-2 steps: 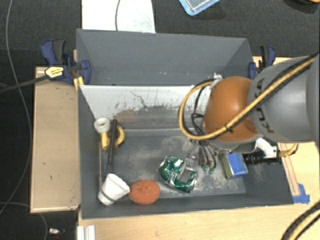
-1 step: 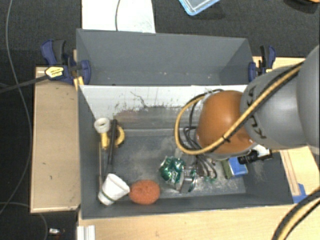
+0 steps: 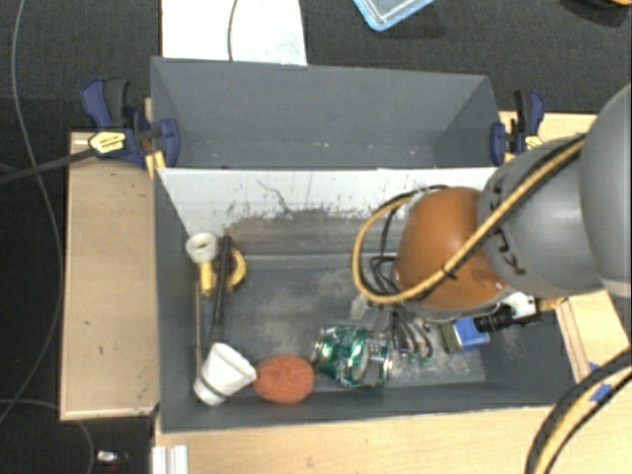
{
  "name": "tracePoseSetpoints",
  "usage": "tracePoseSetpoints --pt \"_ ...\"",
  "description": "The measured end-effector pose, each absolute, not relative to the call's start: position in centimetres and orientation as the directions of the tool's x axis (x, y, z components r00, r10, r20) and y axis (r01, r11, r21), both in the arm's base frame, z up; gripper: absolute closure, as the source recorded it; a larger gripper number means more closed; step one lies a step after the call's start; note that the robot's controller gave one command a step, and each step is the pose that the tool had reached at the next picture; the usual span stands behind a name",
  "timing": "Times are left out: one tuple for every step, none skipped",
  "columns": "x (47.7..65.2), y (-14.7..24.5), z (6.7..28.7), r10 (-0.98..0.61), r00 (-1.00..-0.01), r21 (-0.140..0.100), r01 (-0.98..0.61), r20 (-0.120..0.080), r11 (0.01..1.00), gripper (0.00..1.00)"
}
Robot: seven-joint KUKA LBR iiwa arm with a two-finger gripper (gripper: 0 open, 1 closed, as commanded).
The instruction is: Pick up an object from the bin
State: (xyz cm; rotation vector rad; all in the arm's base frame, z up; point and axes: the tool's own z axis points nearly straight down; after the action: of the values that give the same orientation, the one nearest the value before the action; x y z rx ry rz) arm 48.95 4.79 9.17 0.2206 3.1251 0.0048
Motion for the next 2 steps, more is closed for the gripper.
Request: tracePoseSetpoints --pt "49.8 4.4 8.2 0.339 -0.941 0.008 0.339 -0.012 0.941 0.00" --pt "48.7 4.7 7.6 0.464 -0.886 0.011 0.463 -0.015 0.886 1.00"
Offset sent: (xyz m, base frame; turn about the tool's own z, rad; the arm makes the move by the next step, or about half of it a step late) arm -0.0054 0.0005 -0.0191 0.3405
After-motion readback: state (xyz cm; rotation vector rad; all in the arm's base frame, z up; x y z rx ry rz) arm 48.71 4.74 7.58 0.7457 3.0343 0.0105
